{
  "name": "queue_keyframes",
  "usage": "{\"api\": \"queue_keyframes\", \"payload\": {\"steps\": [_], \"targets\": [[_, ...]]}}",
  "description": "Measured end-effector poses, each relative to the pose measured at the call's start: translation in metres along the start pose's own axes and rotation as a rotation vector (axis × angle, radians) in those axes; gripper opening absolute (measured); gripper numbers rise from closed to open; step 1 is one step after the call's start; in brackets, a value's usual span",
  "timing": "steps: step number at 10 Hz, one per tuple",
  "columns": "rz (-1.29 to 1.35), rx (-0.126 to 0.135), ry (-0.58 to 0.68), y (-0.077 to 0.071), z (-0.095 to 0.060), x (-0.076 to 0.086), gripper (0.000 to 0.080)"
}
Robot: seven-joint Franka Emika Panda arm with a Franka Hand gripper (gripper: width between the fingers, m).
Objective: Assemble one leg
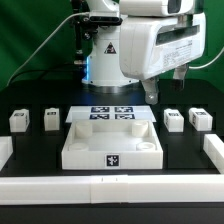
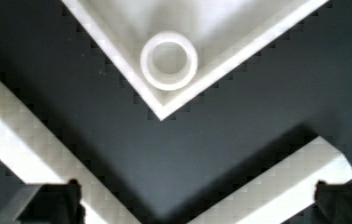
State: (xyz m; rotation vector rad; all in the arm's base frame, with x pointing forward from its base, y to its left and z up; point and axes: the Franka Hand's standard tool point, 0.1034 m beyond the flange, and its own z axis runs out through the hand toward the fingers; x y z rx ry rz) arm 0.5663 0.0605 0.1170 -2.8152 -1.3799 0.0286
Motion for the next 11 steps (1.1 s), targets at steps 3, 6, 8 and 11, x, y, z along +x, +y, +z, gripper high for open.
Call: {"api": "queue_keyframes", "payload": {"steps": [3,6,8,11], "targets": [[0.0,0.0,0.0,0.0,0.0,0.0,0.065],[-0.021,0.0,0.0,0.0,0.0,0.0,0.065],[-0.25,-0.002,0.0,-0.001,-0.002,-0.006,0.065],[-0.682,0.008,-0.002,0.005,0.007,-0.038,0.065]]}}
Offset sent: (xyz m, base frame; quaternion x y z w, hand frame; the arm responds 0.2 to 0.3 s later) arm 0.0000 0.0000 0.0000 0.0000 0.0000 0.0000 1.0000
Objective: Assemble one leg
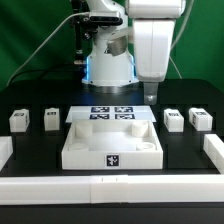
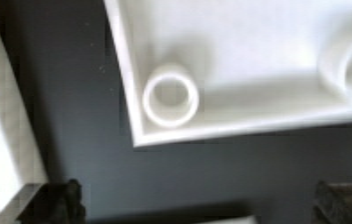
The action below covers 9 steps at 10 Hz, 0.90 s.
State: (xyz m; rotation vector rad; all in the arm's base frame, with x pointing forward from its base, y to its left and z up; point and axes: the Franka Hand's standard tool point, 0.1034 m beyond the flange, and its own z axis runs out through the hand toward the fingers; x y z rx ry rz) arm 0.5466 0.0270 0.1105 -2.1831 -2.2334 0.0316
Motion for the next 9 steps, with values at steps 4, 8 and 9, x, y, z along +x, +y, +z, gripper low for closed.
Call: {"api": "queue_keyframes", "payload": {"steps": [4,8,9], "targets": [[-0.023,0.003,-0.001,0.0,0.001,-0.002,0.065],[0.028,0.049,-0.006,-0.056,0.02,-0.036,0.065],[0.037,0.051,-0.002,-0.068,0.029,-0.046,0.065]]}}
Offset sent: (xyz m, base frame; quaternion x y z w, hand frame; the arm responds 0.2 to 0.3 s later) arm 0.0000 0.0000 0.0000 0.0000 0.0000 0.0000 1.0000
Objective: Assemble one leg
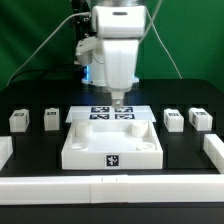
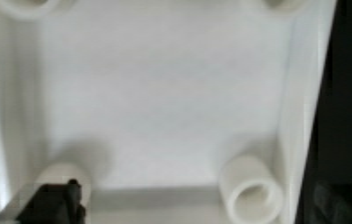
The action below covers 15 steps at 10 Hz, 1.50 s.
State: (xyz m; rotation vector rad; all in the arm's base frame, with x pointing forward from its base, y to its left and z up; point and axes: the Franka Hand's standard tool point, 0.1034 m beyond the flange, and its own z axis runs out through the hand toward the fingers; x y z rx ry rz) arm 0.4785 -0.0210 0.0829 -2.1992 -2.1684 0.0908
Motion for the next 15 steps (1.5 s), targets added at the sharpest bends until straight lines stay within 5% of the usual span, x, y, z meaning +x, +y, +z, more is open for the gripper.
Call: {"api": "queue_keyframes", "payload": {"steps": [5,6,8,9,12,15], "targets": [[0.013,0.007,0.003,-0.008,0.008,-0.005,0.065],[-0.077,-0.024,0.013,-0.011,0.012,-0.01,0.065],[-0.069,0.007,0.029,-0.052,0.042,-0.023,0.065],[-0.072,-0.003,0.031,-0.053,0.051,-0.023,0.065],[0.003,0.002,0.043,-0.056,0.076,-0.005,0.065],[0.032,0.003,0.049,-0.053,0.077,0.007,0.065]]}}
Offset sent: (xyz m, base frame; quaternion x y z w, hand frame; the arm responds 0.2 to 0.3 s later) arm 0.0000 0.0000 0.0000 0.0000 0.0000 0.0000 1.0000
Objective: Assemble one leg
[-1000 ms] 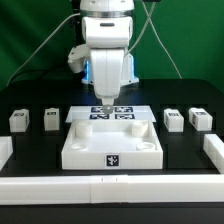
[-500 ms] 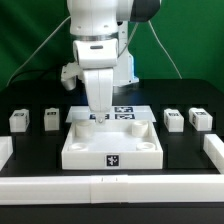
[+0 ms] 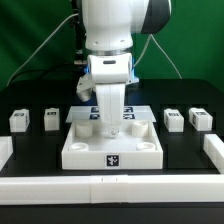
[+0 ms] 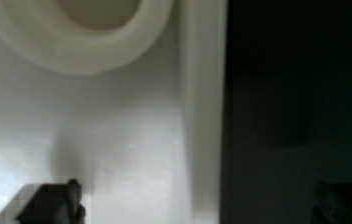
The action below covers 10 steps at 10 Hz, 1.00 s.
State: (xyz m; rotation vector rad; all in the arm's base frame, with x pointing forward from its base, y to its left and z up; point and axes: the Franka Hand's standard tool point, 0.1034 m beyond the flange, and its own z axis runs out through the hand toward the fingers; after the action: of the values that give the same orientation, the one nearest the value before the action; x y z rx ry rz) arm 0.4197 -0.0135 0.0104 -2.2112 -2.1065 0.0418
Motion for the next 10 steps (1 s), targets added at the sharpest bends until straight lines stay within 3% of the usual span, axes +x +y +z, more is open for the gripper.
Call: {"api": "queue_keyframes", "payload": {"steps": [2,3,4,5,6,7,8,10], "targets": [[0.004,0.0,0.0,0.0,0.0001,-0.0007,0.065],[0.004,0.0,0.0,-0.0002,0.0002,-0.0009,0.0562],[0.004,0.001,0.0,-0.0002,0.0003,-0.001,0.0562],[0.005,0.001,0.0,-0.0003,0.0004,-0.0012,0.0361],[0.005,0.001,0.0,-0.0004,0.0005,-0.0014,0.0226],[0.006,0.001,0.0,-0.0004,0.0006,-0.0017,0.0226],[0.006,-0.005,0.0,0.001,-0.0003,-0.0018,0.0072],[0.007,-0.01,0.0,0.002,-0.0008,-0.0019,0.0063]]}}
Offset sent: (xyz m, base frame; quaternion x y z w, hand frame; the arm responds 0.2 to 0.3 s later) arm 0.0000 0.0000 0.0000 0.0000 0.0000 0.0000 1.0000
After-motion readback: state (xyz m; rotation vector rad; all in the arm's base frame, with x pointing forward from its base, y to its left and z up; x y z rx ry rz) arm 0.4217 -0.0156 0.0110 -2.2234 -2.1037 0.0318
